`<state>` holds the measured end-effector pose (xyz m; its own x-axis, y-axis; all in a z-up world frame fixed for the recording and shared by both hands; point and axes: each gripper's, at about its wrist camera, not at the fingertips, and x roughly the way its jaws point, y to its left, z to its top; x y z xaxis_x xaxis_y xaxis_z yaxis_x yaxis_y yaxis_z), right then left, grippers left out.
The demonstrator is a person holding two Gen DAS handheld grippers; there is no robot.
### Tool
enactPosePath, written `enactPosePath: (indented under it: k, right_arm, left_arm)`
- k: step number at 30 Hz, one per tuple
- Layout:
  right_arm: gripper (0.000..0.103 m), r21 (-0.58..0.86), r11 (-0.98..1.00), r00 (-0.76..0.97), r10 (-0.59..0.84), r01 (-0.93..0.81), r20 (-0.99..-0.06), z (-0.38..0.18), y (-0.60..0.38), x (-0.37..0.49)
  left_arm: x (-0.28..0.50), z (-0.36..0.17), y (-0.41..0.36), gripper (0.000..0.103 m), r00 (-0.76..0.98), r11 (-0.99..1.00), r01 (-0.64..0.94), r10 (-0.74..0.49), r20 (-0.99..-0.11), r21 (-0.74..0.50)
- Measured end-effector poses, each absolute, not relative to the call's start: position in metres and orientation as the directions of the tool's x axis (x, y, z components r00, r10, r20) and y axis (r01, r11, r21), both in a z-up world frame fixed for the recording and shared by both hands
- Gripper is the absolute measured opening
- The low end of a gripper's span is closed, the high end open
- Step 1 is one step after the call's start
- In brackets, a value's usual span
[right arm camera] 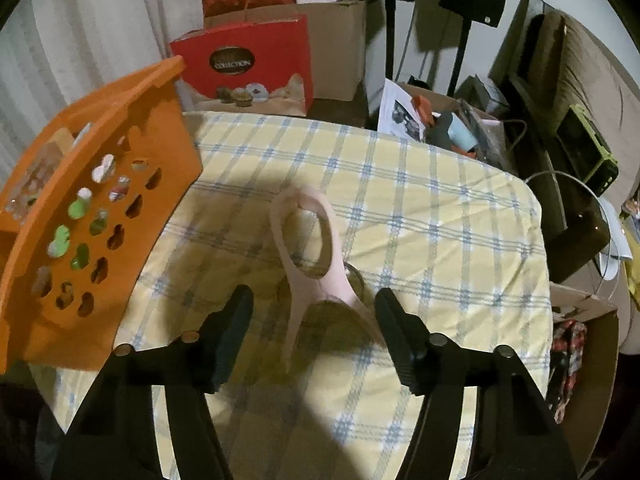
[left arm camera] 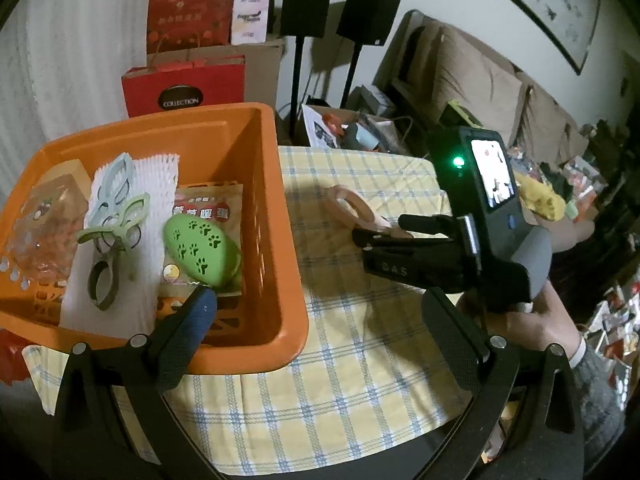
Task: Organize objects
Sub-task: 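Close the right tool on the pink clothes clip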
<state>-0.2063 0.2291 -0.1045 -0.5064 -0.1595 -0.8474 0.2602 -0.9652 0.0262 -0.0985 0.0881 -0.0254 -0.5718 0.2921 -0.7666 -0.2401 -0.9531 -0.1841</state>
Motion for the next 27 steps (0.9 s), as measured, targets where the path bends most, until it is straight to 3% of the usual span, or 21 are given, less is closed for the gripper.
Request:
enactPosePath:
  k: [12, 27]
  right_arm:
    - [0.053, 0.021, -0.968, -0.493, -0.145, 0.249, -0.858, -0.112, 0.230, -0.212]
    - [0.052, 0.115, -0.983, -0.421, -0.165, 0.140, -0.892, -0.109, 0.267, -0.150]
  left_arm:
    - [-0.093, -0.026, 0.093, 0.102, -0.576, -0.951, -0.249, 0.298, -0.761, -0.184]
    - [-0.061, -0.014, 0.120, 0.102, -0.570, -0.923, -0.342, 0.352, -0.742, -0.175]
